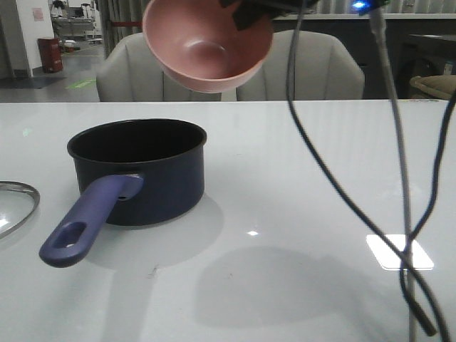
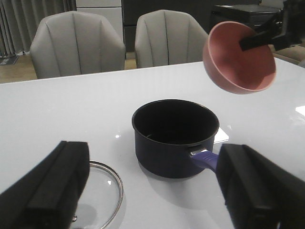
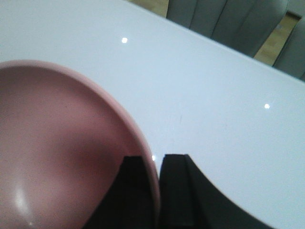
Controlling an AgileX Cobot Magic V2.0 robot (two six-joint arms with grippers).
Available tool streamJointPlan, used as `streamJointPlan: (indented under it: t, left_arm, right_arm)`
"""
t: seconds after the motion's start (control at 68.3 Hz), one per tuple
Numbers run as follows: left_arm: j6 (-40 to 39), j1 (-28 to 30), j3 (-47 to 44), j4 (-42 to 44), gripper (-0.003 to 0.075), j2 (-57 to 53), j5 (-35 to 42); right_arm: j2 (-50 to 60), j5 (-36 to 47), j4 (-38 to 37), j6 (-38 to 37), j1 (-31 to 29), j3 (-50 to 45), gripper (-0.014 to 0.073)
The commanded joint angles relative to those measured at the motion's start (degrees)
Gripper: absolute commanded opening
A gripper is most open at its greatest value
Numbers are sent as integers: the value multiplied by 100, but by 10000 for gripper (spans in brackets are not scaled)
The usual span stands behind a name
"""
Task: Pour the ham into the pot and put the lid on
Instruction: 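Carry the empty bowl back and set it on the table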
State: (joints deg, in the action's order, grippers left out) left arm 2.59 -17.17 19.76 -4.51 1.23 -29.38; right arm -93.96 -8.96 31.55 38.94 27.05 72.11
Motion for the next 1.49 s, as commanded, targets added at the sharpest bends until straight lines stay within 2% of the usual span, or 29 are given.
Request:
streamJointPlan:
  t: [0.0, 0.103, 0.22, 0.293, 0.41, 0.513, 0.644, 0.996, 1.084, 1.289, 1.479]
  left_arm:
    - [-10, -42, 159, -32, 572, 68, 455]
    - [-10, -42, 159, -32, 572, 68, 455]
    - [-10, -42, 159, -32, 572, 68, 455]
    - [-10, -42, 159, -32, 572, 68, 455]
    - [-10, -42, 159, -32, 572, 68, 455]
    - [-10, -42, 159, -32, 572, 68, 455]
    - [-10, -42, 159, -32, 572, 68, 455]
    - [-10, -42, 159, -32, 572, 68, 455]
    - [-10, -42, 159, -32, 572, 68, 455]
    - [-10, -42, 159, -32, 572, 68, 455]
    - [-10, -42, 159, -32, 572, 68, 455]
  right_arm:
    - [444, -633, -202, 80, -329, 153, 134]
    - [513, -1226, -437, -5, -599, 153, 134]
    - [557, -1779, -1072, -623, -982, 153, 134]
    - [547, -1964, -1889, -1300, -1136, 153, 134]
    - [461, -2269, -2921, -2933, -1384, 153, 134]
    - [308, -2496, -3155, -3607, -1595, 153, 134]
    - [72, -2558, -3079, -3649, -1741, 153, 134]
    - [-793, -2465, -2168, -3649, -1765, 325, 140]
    - [-938, -2381, -2098, -3643, -1765, 325, 191]
    - [-1086, -2384, -2082, -3631, -1765, 325, 379]
    - [-854, -2380, -2087, -3398, -1765, 318, 400]
